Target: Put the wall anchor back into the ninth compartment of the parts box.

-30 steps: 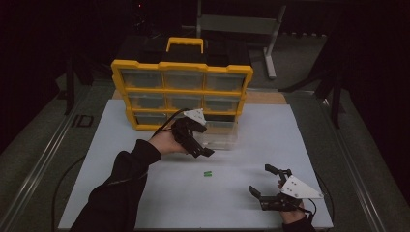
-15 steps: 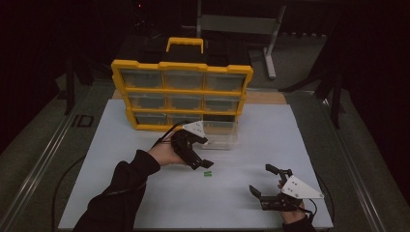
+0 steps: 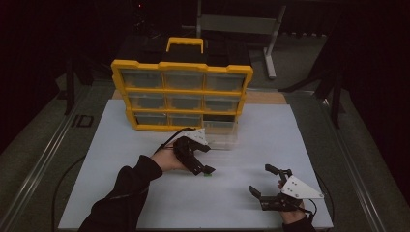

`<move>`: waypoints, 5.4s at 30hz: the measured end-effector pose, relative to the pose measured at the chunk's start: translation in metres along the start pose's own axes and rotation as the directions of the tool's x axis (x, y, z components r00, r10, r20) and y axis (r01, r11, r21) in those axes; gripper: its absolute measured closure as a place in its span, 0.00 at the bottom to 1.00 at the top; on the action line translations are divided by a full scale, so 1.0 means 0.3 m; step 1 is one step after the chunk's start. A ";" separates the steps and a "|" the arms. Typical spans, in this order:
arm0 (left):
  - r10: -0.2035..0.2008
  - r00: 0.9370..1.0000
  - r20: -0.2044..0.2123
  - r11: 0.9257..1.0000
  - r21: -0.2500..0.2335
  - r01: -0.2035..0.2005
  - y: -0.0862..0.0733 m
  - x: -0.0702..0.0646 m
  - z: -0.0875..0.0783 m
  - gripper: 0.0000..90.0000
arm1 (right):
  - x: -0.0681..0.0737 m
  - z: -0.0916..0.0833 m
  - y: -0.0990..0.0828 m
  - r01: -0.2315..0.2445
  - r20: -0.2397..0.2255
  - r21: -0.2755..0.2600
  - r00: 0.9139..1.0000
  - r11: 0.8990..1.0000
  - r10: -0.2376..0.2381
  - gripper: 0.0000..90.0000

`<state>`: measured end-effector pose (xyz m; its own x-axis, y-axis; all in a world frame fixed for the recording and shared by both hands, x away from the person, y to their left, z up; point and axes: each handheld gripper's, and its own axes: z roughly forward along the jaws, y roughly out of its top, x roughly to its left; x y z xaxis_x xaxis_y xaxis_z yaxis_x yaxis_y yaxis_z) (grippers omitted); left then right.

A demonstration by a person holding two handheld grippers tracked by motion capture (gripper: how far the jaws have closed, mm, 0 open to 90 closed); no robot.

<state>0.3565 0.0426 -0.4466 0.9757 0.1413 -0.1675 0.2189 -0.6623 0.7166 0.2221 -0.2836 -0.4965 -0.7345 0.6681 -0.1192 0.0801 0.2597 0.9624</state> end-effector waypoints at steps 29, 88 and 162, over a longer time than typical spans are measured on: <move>-0.038 0.999 0.010 0.995 0.094 0.037 -0.107 0.062 0.133 0.72 | 0.001 0.003 -0.001 0.000 -0.016 0.006 1.000 1.000 0.000 0.11; 0.108 0.994 0.017 0.989 0.098 -0.109 0.068 0.056 -0.074 0.95 | -0.001 -0.002 0.001 0.003 0.001 -0.002 1.000 1.000 -0.003 0.13; -0.053 0.978 -0.202 0.995 0.072 0.068 0.228 0.242 -0.035 0.90 | -0.004 -0.006 0.000 -0.010 -0.017 -0.002 1.000 1.000 0.010 0.13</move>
<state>0.4425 0.0153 -0.4027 0.9445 0.3221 -0.0645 0.2839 -0.7020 0.6531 0.2218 -0.2855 -0.4958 -0.7448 0.6589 -0.1053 0.0862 0.2515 0.9640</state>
